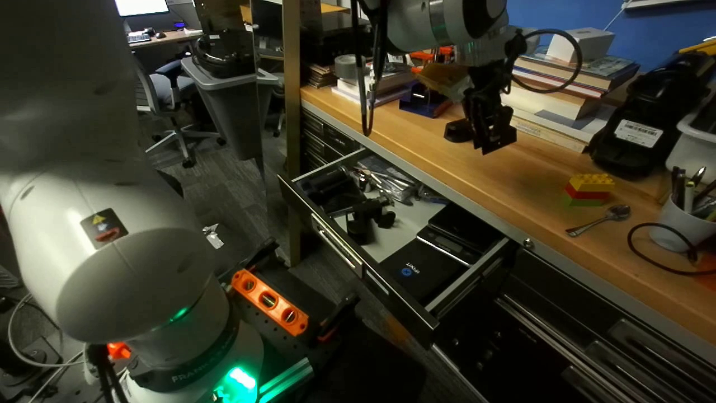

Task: Open the top central drawer then remove the three black objects and put them on the table

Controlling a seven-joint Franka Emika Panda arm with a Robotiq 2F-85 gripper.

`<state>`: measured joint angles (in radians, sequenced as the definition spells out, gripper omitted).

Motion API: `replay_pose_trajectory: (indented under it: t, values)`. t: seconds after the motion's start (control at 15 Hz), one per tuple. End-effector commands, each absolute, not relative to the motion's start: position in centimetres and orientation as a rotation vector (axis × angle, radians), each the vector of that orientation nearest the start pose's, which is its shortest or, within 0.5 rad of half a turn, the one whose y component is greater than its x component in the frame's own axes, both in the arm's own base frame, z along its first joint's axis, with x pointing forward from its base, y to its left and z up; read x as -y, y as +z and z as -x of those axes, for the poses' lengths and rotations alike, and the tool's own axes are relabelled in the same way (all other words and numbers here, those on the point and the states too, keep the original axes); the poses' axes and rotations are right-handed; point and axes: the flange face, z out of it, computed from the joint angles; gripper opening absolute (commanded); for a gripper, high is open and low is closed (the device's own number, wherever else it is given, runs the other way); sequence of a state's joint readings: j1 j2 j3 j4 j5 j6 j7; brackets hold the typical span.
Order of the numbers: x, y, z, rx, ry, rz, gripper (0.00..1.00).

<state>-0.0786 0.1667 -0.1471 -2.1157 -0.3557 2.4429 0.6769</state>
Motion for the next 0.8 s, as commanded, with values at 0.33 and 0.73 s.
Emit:
replay_pose_trajectory:
  t: [0.33,0.73]
  values:
    - [19.3,29.7,-60.8,-1.207,-0.243,3.126,0.2]
    - [20.0,28.8,-61.4,-1.273,-0.207,3.093,0.65]
